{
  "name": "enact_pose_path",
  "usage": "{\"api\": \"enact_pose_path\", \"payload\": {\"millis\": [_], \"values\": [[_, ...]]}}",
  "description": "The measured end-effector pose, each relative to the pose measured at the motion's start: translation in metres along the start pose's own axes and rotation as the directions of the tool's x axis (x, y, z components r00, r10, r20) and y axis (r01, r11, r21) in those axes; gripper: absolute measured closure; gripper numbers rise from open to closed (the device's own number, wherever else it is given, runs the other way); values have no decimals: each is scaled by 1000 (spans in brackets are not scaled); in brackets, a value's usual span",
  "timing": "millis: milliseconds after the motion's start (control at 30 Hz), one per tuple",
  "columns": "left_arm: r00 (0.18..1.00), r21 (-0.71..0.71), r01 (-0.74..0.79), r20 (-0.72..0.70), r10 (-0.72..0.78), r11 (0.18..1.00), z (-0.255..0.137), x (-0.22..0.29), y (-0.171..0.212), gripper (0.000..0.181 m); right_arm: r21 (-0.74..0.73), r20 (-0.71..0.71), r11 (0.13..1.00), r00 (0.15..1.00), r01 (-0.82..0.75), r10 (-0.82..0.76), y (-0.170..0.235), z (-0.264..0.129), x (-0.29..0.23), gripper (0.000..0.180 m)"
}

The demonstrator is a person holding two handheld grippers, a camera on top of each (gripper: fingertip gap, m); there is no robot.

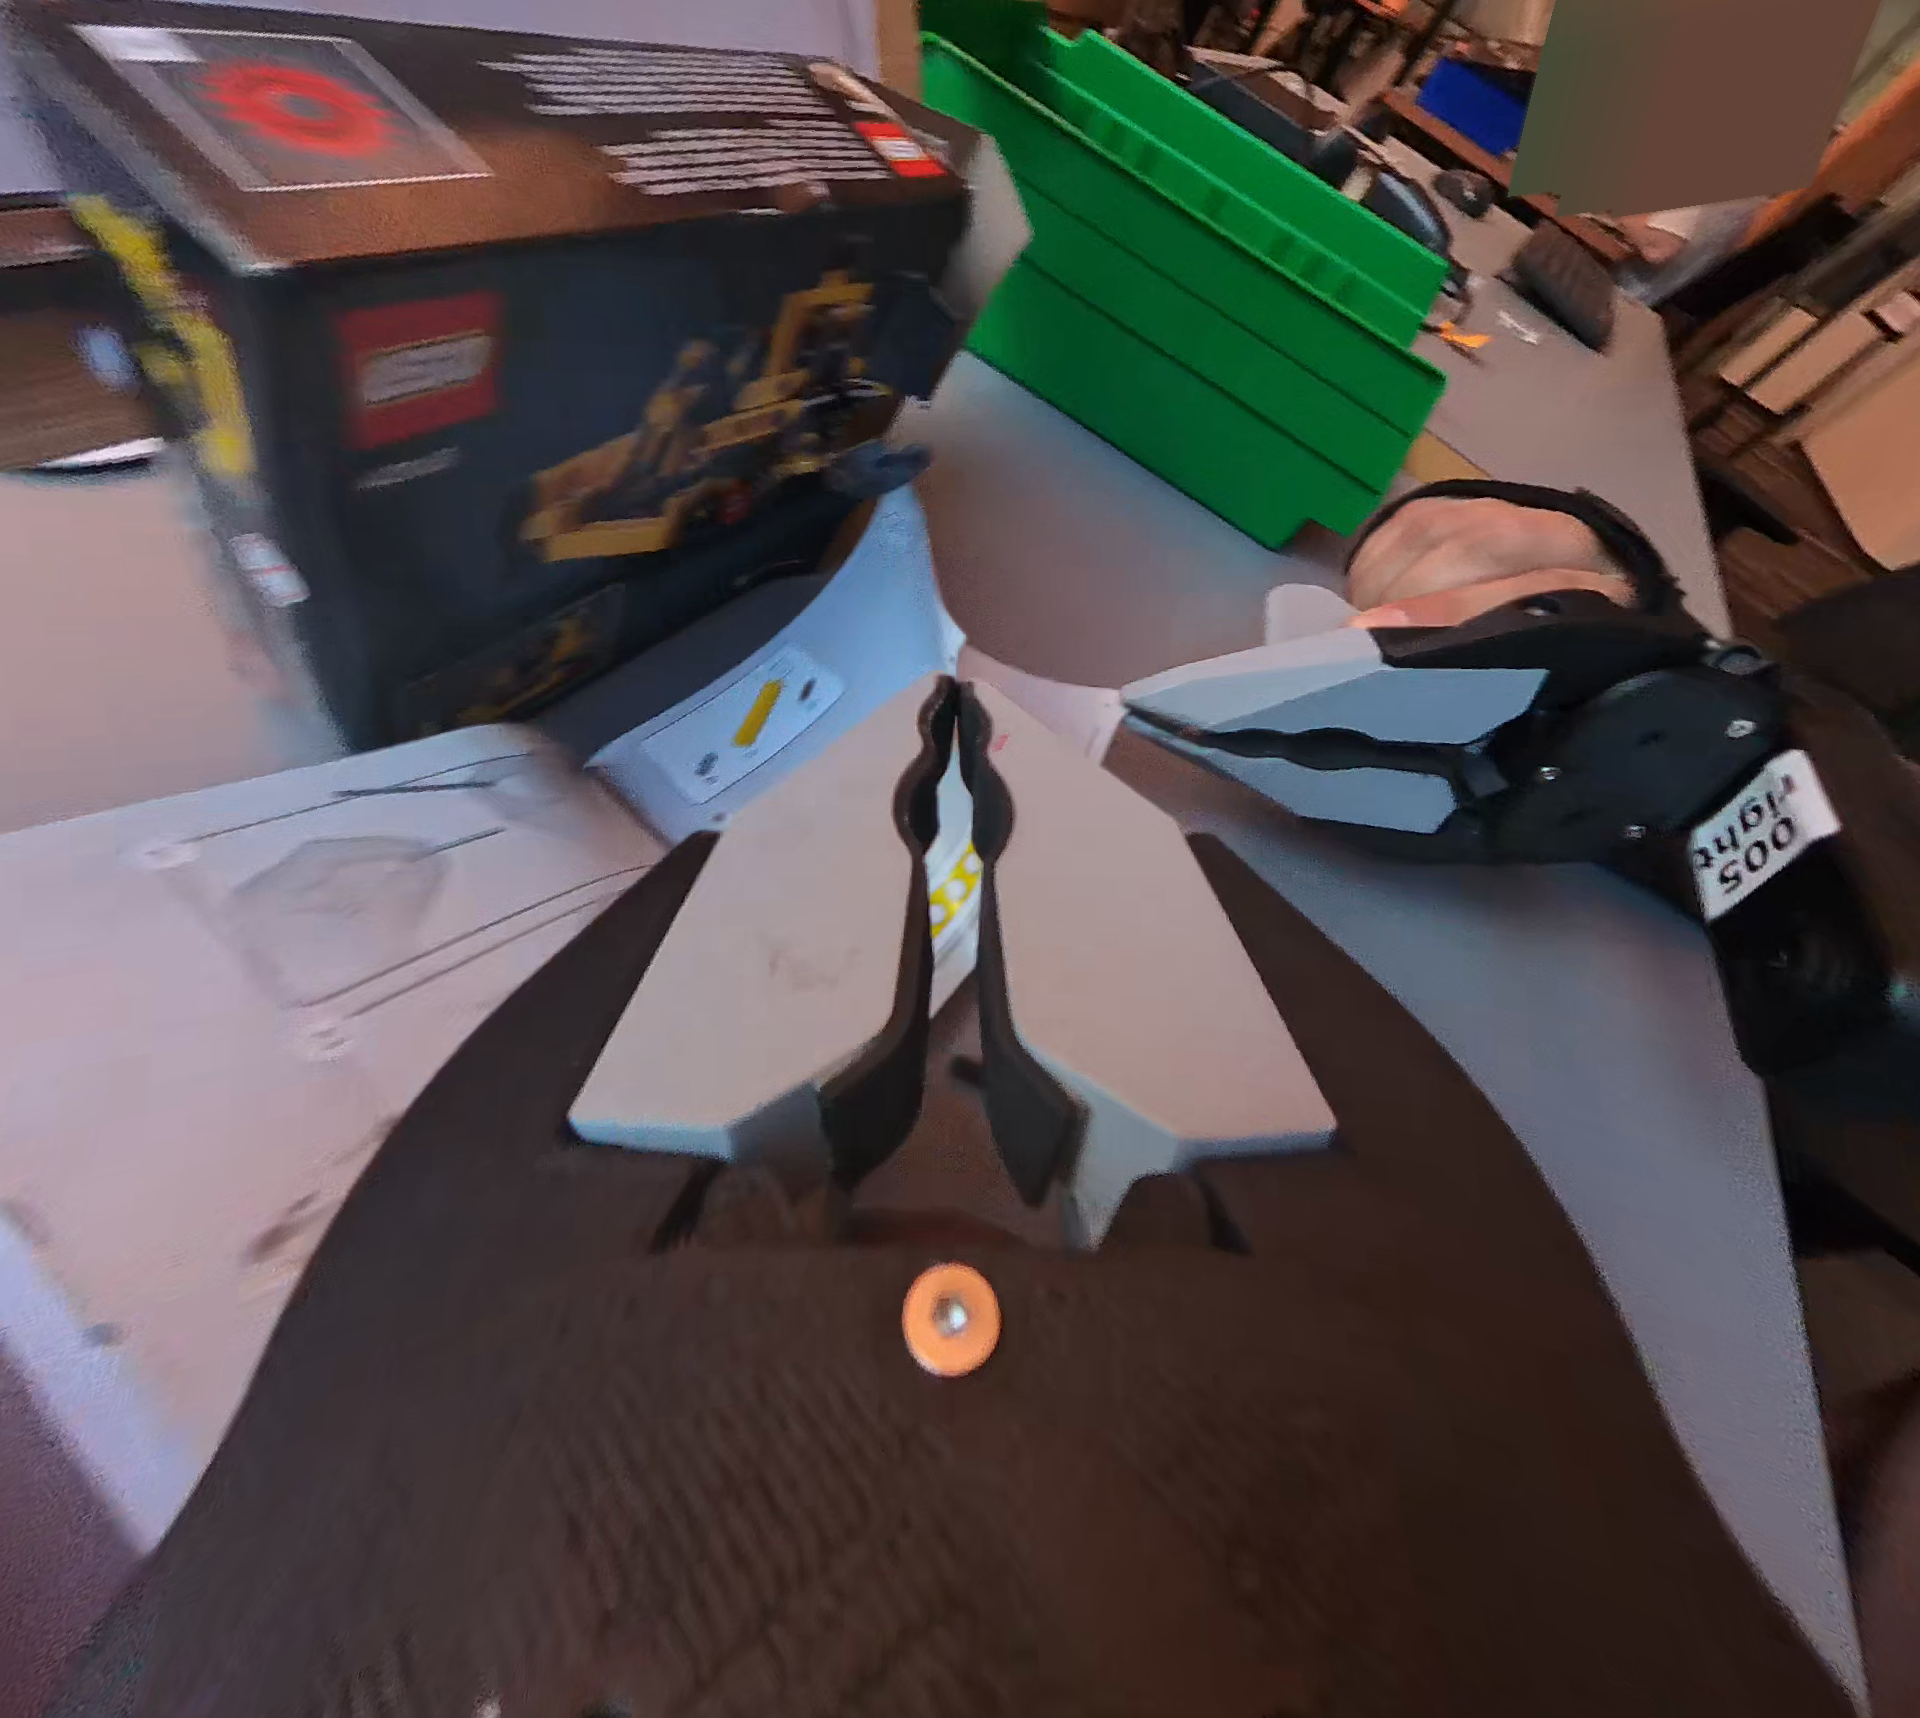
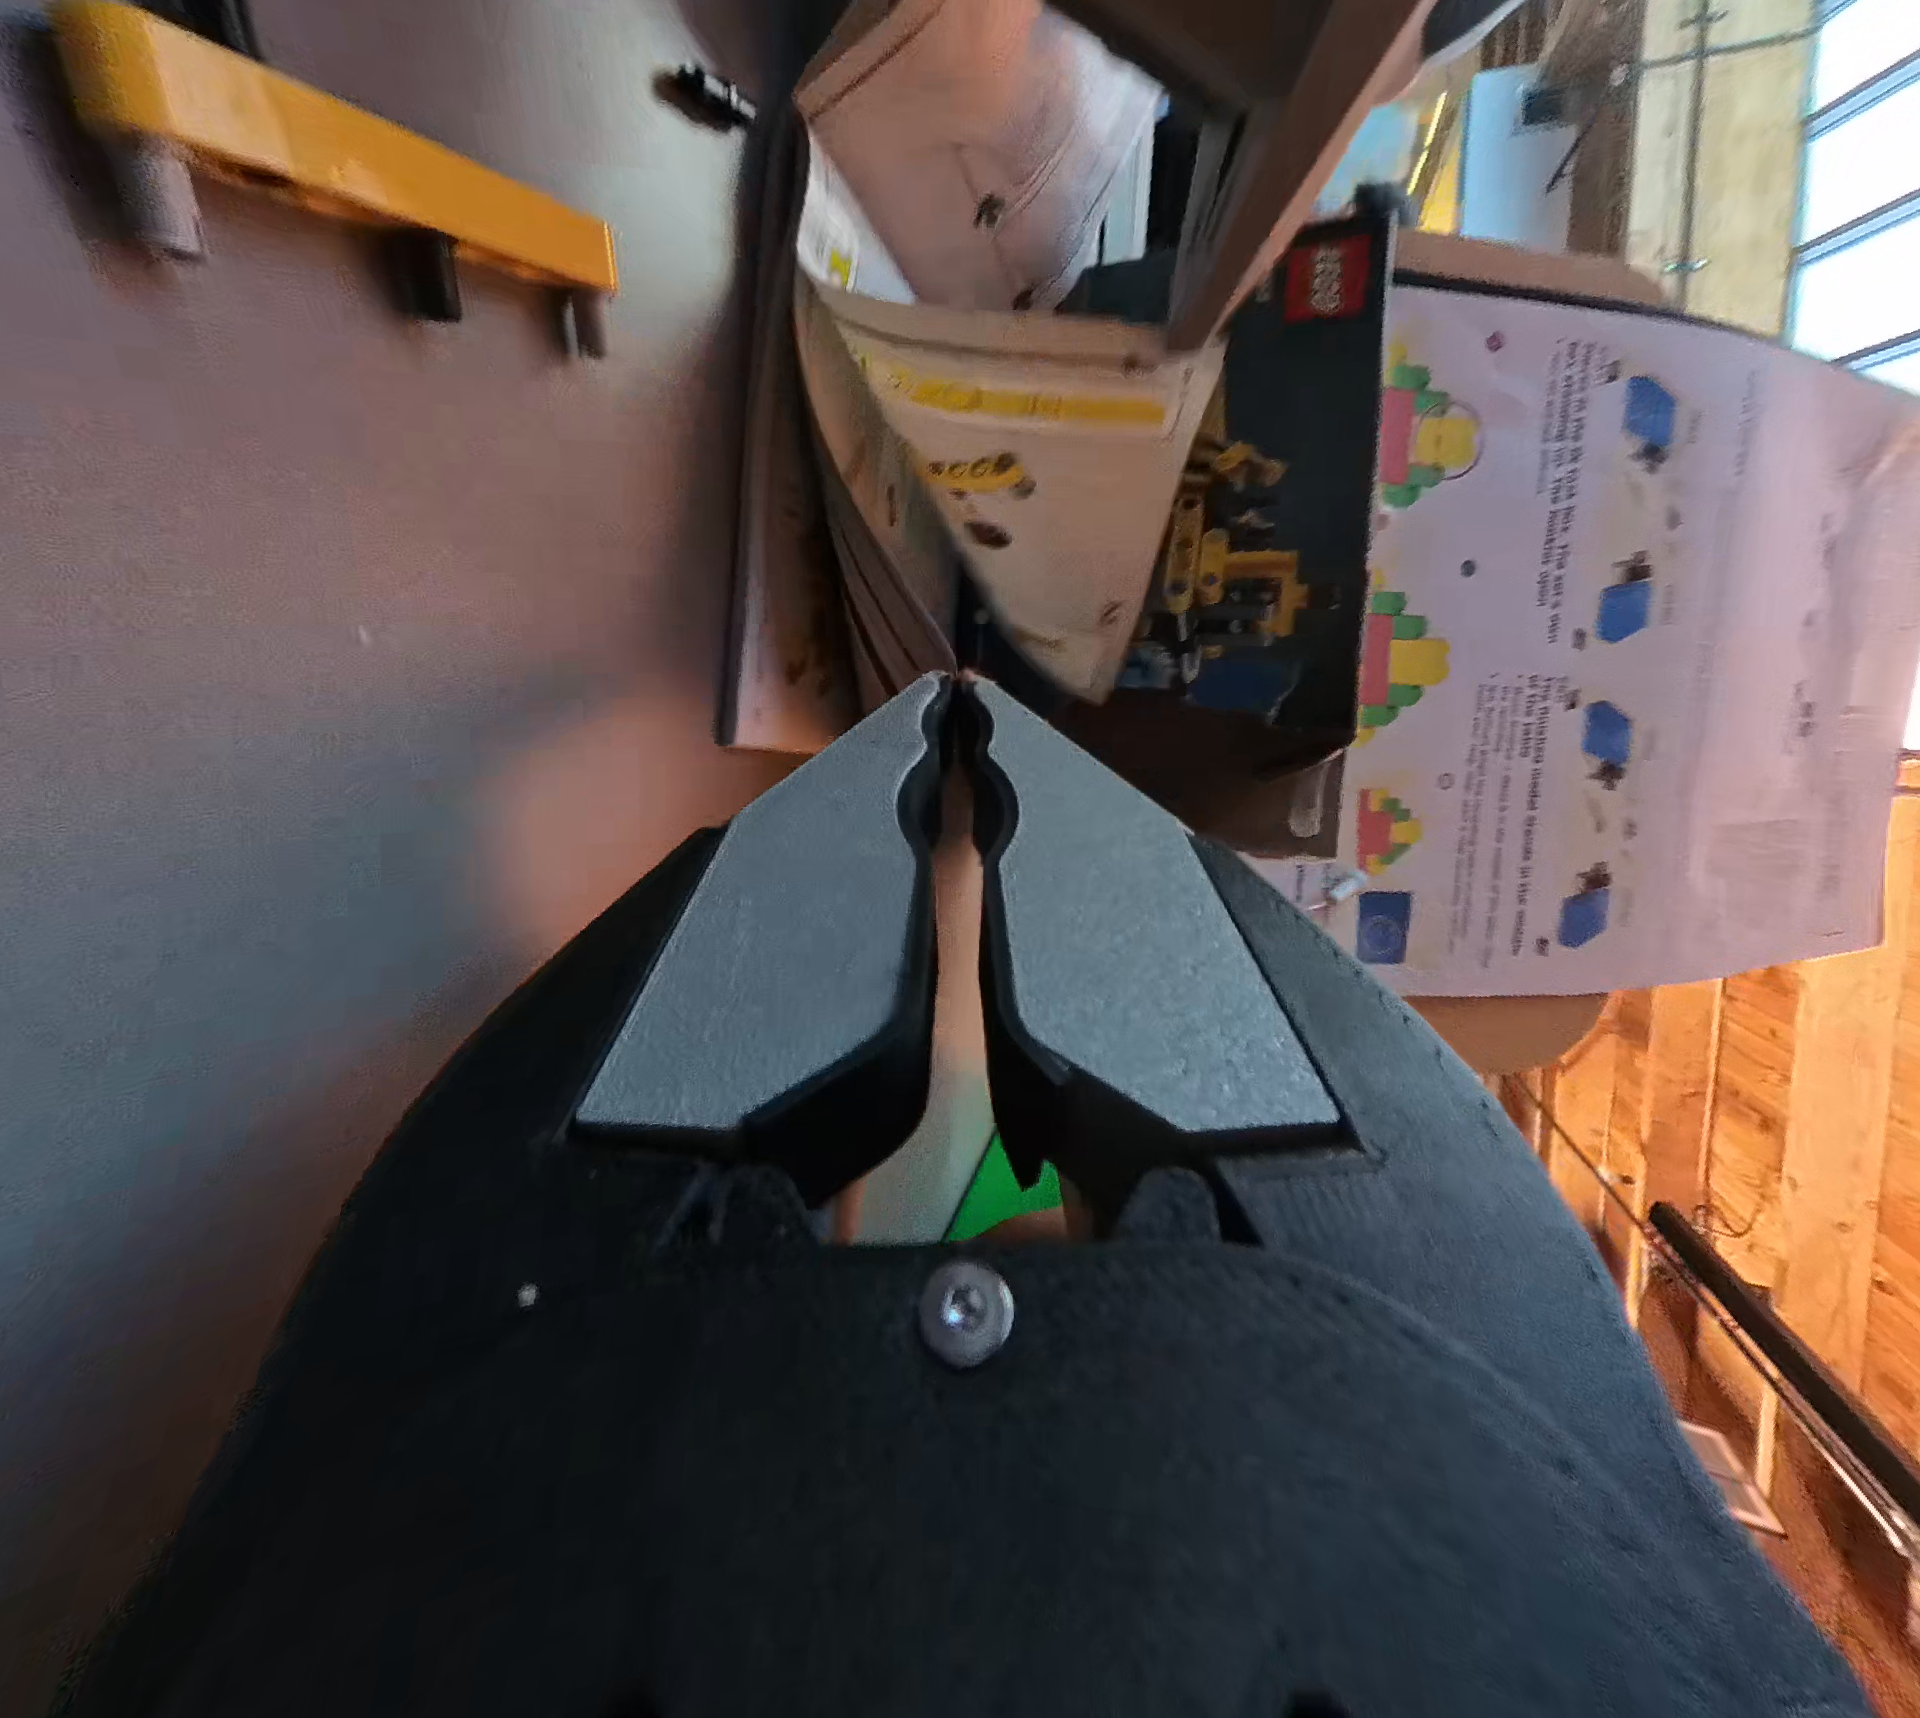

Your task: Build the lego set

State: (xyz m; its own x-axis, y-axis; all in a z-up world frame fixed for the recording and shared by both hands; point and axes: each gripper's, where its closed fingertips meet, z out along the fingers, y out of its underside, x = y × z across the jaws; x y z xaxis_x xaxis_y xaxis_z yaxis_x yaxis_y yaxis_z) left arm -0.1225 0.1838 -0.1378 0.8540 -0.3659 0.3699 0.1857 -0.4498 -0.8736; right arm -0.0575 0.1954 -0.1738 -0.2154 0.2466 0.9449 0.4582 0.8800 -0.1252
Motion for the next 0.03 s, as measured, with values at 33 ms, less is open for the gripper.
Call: {"api": "enact_pose_path", "payload": {"millis": [33], "values": [[999, 8, 6, 33, -7, 1000, -5, -8, 0, 181, -12, 16, 1000, 1000, -11, 11, 4, 2, -3, 180]]}}
